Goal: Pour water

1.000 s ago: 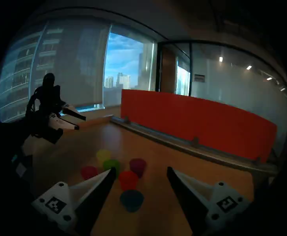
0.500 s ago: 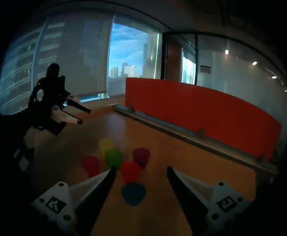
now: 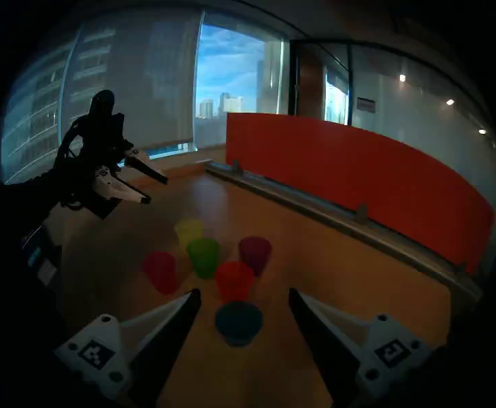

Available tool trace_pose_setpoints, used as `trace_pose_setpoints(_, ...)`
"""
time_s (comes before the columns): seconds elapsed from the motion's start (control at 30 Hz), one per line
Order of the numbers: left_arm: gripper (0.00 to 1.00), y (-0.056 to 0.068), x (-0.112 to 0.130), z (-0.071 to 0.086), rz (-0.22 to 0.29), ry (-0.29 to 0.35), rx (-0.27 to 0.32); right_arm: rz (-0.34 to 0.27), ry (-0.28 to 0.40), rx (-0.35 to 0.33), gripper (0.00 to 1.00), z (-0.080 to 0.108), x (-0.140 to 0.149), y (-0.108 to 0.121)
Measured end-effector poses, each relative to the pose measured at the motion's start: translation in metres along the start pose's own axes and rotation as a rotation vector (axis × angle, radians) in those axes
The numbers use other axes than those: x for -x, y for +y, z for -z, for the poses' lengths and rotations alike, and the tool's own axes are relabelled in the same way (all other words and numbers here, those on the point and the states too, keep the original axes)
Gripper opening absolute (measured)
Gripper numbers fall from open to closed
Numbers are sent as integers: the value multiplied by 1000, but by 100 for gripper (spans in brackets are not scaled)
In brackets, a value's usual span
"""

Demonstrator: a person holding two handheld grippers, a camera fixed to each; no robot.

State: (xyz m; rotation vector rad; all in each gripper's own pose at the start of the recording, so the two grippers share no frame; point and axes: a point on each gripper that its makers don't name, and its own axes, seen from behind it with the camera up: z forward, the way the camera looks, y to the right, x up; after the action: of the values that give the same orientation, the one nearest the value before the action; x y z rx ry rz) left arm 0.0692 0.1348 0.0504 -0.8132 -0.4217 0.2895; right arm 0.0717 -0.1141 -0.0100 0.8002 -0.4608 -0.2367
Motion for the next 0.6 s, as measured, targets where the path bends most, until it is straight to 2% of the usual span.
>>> trace_pose_setpoints(0.6,97,6,17,-36,-37,-72,63,-15,-79,-26,100,-28,45,-1)
